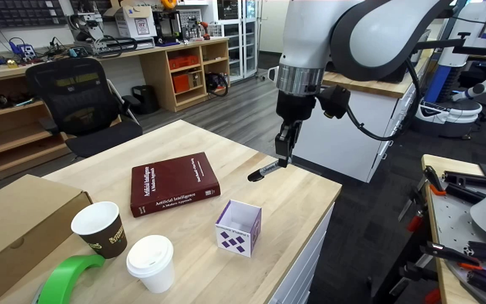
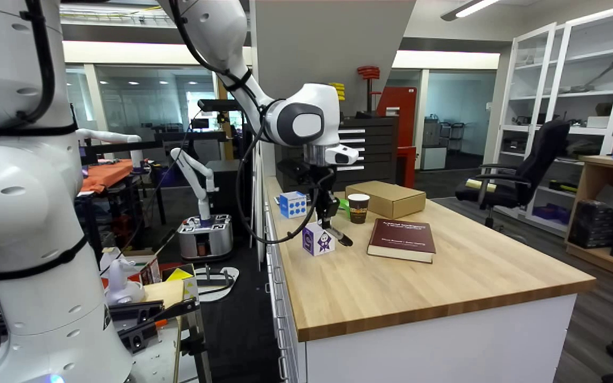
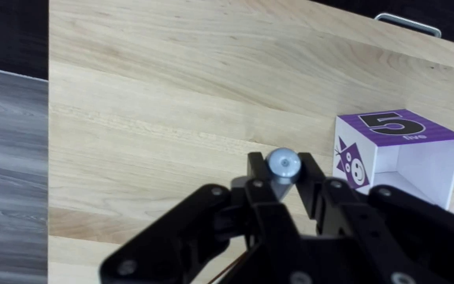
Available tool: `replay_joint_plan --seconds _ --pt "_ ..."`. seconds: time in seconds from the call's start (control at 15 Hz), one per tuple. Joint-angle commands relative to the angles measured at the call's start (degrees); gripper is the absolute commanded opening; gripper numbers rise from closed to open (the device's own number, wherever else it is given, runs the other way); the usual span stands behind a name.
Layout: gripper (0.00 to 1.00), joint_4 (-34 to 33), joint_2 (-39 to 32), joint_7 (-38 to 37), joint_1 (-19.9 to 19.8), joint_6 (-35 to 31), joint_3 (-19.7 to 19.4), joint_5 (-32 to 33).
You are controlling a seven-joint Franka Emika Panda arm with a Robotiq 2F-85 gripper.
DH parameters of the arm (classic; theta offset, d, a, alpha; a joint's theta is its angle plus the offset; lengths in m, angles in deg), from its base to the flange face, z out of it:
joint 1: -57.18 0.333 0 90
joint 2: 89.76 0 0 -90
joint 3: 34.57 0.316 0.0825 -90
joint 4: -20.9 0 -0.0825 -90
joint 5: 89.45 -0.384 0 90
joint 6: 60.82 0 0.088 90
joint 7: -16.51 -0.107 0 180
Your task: Put the marker in the box on the table
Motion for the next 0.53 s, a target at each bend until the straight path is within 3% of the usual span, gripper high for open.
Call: replay_joint_plan --seconds 0.0,0.47 --pt "0.06 -1.17 -3.74 -3.53 -0.62 -1.29 -1.27 0.54" --pt "0.06 -3.32 -10.08 -5.35 -0.11 -4.92 -2.86 0.22"
